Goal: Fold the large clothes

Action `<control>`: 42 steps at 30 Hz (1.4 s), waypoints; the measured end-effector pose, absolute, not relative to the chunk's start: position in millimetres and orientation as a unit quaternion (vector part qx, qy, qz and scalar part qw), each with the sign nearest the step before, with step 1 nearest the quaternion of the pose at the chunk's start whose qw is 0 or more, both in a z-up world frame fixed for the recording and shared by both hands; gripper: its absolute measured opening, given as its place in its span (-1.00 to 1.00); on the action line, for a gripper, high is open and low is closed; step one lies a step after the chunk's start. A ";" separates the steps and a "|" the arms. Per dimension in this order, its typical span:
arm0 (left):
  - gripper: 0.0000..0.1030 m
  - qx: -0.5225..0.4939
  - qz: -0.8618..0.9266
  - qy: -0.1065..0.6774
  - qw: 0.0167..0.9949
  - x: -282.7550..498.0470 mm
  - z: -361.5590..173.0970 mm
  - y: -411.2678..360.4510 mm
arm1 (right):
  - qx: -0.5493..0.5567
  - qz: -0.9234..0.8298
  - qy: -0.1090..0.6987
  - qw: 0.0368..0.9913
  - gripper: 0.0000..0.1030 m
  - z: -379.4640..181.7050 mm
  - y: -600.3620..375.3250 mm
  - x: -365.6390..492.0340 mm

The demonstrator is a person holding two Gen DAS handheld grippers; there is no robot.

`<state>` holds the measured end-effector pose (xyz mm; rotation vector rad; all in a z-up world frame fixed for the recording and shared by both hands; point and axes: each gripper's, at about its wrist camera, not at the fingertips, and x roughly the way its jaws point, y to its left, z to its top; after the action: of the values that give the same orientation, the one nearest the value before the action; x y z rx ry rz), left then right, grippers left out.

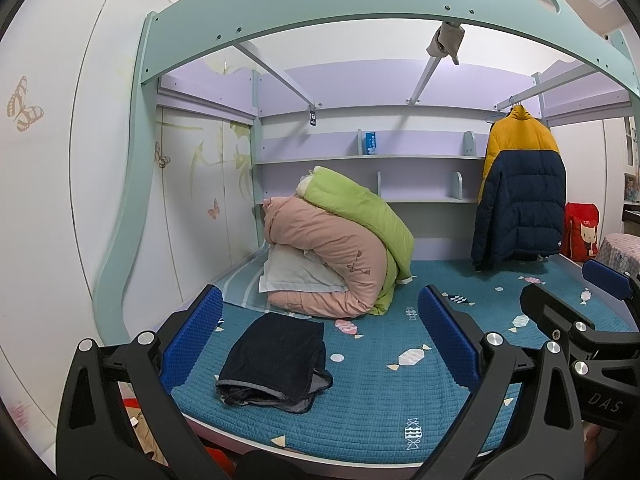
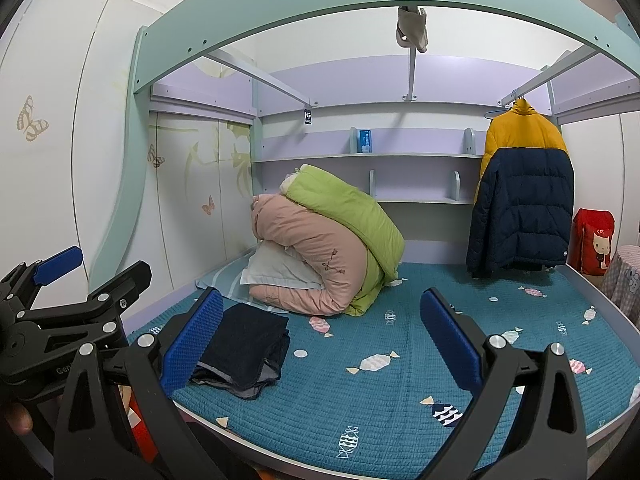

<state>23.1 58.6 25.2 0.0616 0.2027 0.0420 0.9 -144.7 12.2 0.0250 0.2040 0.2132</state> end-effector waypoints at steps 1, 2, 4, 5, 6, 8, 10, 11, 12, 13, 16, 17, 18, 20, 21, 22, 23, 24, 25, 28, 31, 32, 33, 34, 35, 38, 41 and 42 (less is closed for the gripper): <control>0.91 0.031 0.022 0.101 0.994 22.7 24.3 58.4 | 0.013 0.107 0.102 0.989 0.85 12.1 -144.5 0.8; 0.91 0.030 0.022 0.101 0.994 22.6 24.2 59.1 | 0.013 0.107 0.102 0.989 0.85 12.0 -144.3 0.6; 0.91 0.031 0.023 0.101 0.994 21.8 22.1 60.2 | 0.013 0.107 0.103 0.989 0.85 11.2 -144.0 1.0; 0.91 0.030 0.023 0.101 0.994 22.0 22.5 60.3 | 0.013 0.107 0.103 0.989 0.85 11.3 -144.3 1.9; 0.91 0.030 0.023 0.102 0.994 22.0 22.5 60.3 | 0.013 0.107 0.103 0.989 0.85 11.2 -144.0 1.7; 0.91 0.030 0.023 0.101 0.994 22.3 23.0 60.4 | 0.013 0.107 0.103 0.989 0.85 11.1 -143.8 1.5; 0.91 0.031 0.023 0.101 0.994 22.0 22.4 60.5 | 0.013 0.107 0.103 0.989 0.85 11.3 -144.1 1.6; 0.91 0.030 0.023 0.101 0.994 22.2 22.8 60.5 | 0.013 0.107 0.103 0.989 0.85 11.3 -143.9 1.6; 0.91 0.030 0.023 0.102 0.994 22.9 23.7 60.5 | 0.013 0.107 0.104 0.989 0.85 11.6 -144.1 1.9; 0.91 0.030 0.023 0.102 0.994 22.5 22.7 60.8 | 0.013 0.107 0.104 0.989 0.85 11.3 -144.0 2.2; 0.91 0.030 0.022 0.102 0.994 22.3 22.7 60.7 | 0.013 0.107 0.105 0.989 0.85 11.0 -143.7 2.4; 0.91 0.030 0.022 0.102 0.994 22.9 23.9 60.7 | 0.013 0.108 0.105 0.989 0.85 10.4 -143.5 2.7; 0.91 0.030 0.022 0.102 0.994 22.6 23.4 61.0 | 0.013 0.108 0.105 0.989 0.85 10.3 -143.3 2.5; 0.91 0.030 0.022 0.101 0.994 22.5 23.3 61.3 | 0.013 0.108 0.105 0.988 0.85 10.3 -143.2 2.3; 0.91 0.030 0.022 0.101 0.994 23.7 24.4 61.5 | 0.013 0.108 0.105 0.989 0.85 10.7 -143.5 2.6; 0.91 0.030 0.022 0.102 0.994 23.9 24.5 61.7 | 0.013 0.108 0.105 0.989 0.85 10.5 -143.3 2.3; 0.91 0.030 0.021 0.102 0.994 23.8 24.4 61.9 | 0.013 0.108 0.105 0.989 0.85 10.5 -143.3 2.2; 0.91 0.030 0.021 0.102 0.994 23.5 23.8 62.0 | 0.013 0.108 0.105 0.989 0.85 10.8 -143.7 2.6; 0.91 0.030 0.021 0.102 0.994 23.5 23.6 62.0 | 0.013 0.108 0.105 0.989 0.85 10.7 -143.6 2.5; 0.91 0.031 0.021 0.102 0.994 24.6 24.8 62.6 | 0.013 0.108 0.106 0.988 0.85 11.1 -144.1 2.9; 0.91 0.031 0.022 0.102 0.994 23.1 23.0 64.2 | 0.014 0.109 0.107 0.988 0.85 11.1 -143.6 4.0; 0.91 0.031 0.021 0.102 0.994 23.8 23.6 64.3 | 0.013 0.109 0.107 0.988 0.85 10.6 -143.1 3.9; 0.91 0.030 0.021 0.103 0.994 24.5 24.1 64.6 | 0.013 0.109 0.107 0.988 0.85 10.3 -142.3 3.8; 0.91 0.030 0.021 0.103 0.994 24.7 24.1 64.8 | 0.013 0.109 0.108 0.988 0.85 10.3 -142.3 4.1; 0.91 0.030 0.021 0.103 0.994 24.2 23.1 65.2 | 0.013 0.109 0.109 0.988 0.85 9.8 -141.3 3.6; 0.91 0.030 0.020 0.103 0.994 25.0 23.9 65.9 | 0.013 0.109 0.109 0.988 0.85 9.2 -140.4 3.1; 0.91 0.031 0.019 0.103 0.994 25.6 24.1 66.6 | 0.013 0.109 0.109 0.988 0.85 9.4 -140.5 3.2; 0.91 0.031 0.019 0.103 0.994 25.5 23.8 66.7 | 0.013 0.109 0.109 0.988 0.85 9.3 -140.2 2.9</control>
<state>25.5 66.7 23.8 0.0620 0.2066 0.0389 2.9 -140.2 9.3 0.0256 0.2189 0.2184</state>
